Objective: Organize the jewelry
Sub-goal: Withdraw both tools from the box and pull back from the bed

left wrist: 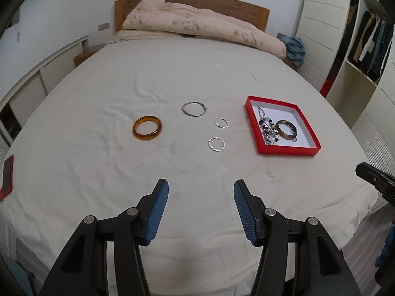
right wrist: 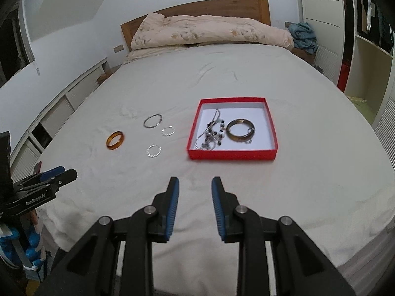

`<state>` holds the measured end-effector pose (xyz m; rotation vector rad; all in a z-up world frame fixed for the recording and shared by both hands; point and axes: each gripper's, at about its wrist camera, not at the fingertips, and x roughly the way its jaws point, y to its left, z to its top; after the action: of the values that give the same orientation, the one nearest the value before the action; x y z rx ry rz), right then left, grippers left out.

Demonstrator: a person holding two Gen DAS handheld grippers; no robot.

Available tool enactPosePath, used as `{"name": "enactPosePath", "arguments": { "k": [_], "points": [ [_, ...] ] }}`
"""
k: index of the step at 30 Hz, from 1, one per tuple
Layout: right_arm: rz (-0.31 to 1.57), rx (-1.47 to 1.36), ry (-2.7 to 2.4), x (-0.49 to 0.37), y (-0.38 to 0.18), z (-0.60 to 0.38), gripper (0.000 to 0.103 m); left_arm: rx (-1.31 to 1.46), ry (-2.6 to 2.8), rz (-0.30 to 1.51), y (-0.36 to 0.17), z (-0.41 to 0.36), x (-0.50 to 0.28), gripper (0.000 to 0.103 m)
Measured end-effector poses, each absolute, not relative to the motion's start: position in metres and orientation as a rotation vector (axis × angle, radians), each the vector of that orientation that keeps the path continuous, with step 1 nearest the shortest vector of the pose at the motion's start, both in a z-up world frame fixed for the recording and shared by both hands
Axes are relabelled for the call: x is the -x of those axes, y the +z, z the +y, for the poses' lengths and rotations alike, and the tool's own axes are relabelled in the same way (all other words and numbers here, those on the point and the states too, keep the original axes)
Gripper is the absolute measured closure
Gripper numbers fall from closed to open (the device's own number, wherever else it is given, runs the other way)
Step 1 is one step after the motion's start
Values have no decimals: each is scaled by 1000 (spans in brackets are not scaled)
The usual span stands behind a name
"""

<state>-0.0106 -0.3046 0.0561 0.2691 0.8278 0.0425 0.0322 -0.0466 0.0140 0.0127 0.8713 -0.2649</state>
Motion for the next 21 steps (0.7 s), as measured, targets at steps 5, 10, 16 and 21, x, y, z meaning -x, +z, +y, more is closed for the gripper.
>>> {"name": "enactPosePath", "arguments": {
  "k": [5,10,16,21],
  "points": [
    [799,-269,33,32,68,-299,75,8,-250,845,19,-35,-14,49],
    [756,-268,20,50,80,-298,67,-16,-241,834,23,-34,1,44],
    [725,-275,33,60,87,-295,67,-18,-221,815,31,-29,12,40],
    [708,-283,42,60,89,-295,67,-28,-198,794,36,-27,15,34]
  ]
}}
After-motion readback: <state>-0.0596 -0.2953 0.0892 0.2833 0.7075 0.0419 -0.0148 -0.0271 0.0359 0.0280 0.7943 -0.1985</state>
